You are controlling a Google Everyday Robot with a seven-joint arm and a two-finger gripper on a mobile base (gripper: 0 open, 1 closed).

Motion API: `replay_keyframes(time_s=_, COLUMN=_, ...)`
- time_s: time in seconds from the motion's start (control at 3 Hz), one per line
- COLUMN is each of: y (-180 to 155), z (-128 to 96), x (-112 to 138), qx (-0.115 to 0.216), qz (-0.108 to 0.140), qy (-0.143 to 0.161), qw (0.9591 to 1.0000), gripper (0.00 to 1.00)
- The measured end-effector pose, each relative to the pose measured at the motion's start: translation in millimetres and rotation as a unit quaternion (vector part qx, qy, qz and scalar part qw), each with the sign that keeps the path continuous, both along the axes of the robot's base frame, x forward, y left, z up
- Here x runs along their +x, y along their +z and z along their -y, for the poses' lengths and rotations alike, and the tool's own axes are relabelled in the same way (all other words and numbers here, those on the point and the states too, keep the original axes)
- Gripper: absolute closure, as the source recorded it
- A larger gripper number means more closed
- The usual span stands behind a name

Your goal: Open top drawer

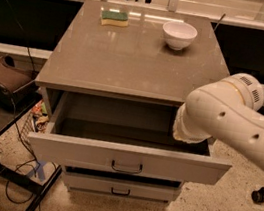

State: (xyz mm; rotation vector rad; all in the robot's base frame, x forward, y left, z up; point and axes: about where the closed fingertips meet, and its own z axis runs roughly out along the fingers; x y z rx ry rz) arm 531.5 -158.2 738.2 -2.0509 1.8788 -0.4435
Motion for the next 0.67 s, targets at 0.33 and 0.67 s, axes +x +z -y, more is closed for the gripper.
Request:
replay_keyframes(time_s=0.33, y=-24, z=16, x=24, qx=0.022, qz=-0.025, qy=-0.014, qw=0.9994, gripper=1.00)
replay_keyframes(time_s=0.67, y=-68, z=37, x=32, qx=0.051, qz=-0.066, qy=-0.038, qw=0.9958, gripper=1.00)
